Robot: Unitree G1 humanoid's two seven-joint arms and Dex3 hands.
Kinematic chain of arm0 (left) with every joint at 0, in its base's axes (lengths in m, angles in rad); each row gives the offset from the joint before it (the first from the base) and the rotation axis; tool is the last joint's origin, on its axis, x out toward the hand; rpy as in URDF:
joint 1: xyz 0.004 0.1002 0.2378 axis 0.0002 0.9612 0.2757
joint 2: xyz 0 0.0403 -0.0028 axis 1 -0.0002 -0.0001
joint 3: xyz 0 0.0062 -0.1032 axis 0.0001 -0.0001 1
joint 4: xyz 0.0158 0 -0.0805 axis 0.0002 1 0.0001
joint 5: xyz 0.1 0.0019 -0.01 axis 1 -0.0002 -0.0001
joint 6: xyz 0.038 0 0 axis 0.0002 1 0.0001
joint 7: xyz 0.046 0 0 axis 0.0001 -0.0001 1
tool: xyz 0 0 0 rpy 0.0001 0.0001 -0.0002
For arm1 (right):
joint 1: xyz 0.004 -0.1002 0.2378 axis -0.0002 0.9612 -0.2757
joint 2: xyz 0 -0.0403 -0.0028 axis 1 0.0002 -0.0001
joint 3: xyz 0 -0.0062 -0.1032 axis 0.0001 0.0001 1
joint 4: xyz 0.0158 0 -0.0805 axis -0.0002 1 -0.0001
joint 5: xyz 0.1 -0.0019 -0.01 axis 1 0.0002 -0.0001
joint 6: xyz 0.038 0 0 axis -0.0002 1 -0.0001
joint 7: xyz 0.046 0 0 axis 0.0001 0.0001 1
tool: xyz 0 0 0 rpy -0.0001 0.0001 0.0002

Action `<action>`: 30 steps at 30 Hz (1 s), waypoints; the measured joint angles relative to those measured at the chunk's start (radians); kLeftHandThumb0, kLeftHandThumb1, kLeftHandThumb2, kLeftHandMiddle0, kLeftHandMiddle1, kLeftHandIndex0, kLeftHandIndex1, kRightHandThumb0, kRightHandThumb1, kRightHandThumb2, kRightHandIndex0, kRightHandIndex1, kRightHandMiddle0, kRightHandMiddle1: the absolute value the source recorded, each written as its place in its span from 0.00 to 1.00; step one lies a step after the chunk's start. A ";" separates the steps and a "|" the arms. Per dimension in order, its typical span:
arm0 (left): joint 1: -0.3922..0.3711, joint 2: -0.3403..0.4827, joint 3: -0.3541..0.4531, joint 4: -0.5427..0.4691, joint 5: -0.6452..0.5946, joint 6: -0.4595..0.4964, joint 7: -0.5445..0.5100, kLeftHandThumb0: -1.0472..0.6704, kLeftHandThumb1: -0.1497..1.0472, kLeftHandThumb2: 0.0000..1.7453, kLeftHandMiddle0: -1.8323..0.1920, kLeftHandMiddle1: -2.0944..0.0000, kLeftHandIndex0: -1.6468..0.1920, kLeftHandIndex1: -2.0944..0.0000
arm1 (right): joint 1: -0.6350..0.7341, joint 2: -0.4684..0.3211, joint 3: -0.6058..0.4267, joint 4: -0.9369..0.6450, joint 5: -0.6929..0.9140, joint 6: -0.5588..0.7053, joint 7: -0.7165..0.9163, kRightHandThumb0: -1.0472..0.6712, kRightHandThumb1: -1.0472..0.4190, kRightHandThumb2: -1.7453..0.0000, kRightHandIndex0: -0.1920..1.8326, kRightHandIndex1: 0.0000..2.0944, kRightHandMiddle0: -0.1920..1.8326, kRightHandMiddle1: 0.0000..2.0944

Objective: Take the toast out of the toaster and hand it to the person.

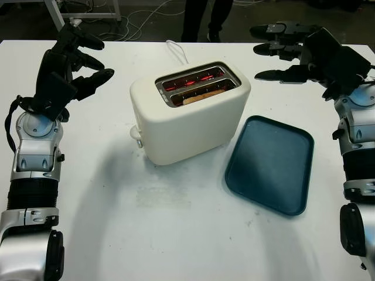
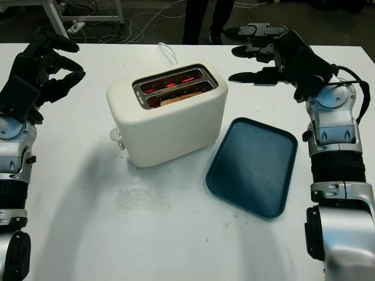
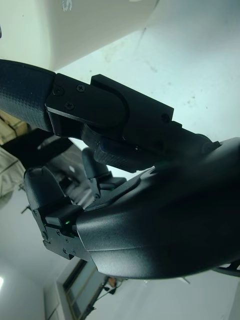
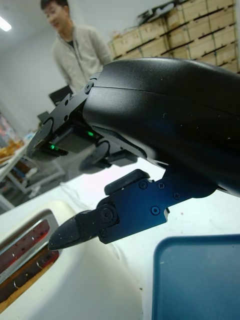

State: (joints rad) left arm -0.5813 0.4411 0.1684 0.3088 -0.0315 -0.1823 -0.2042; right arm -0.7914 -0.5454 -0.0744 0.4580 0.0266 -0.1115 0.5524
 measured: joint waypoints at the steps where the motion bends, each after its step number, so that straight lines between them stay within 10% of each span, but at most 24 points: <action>1: 0.000 0.000 0.000 0.001 0.000 0.000 -0.001 0.00 0.89 0.10 0.81 0.25 0.86 0.25 | 0.000 0.000 -0.002 -0.002 0.003 0.007 0.000 0.42 0.22 1.00 0.33 0.14 0.38 0.00; 30: 0.011 0.018 0.011 0.008 -0.001 0.003 -0.029 0.00 0.89 0.06 0.63 0.39 0.62 0.43 | 0.039 -0.001 -0.003 -0.028 -0.014 -0.008 -0.031 0.52 0.20 1.00 0.43 0.20 0.45 0.03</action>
State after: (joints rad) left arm -0.5704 0.4591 0.1795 0.3169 -0.0328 -0.1793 -0.2333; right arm -0.7525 -0.5464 -0.0772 0.4295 0.0124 -0.1198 0.5219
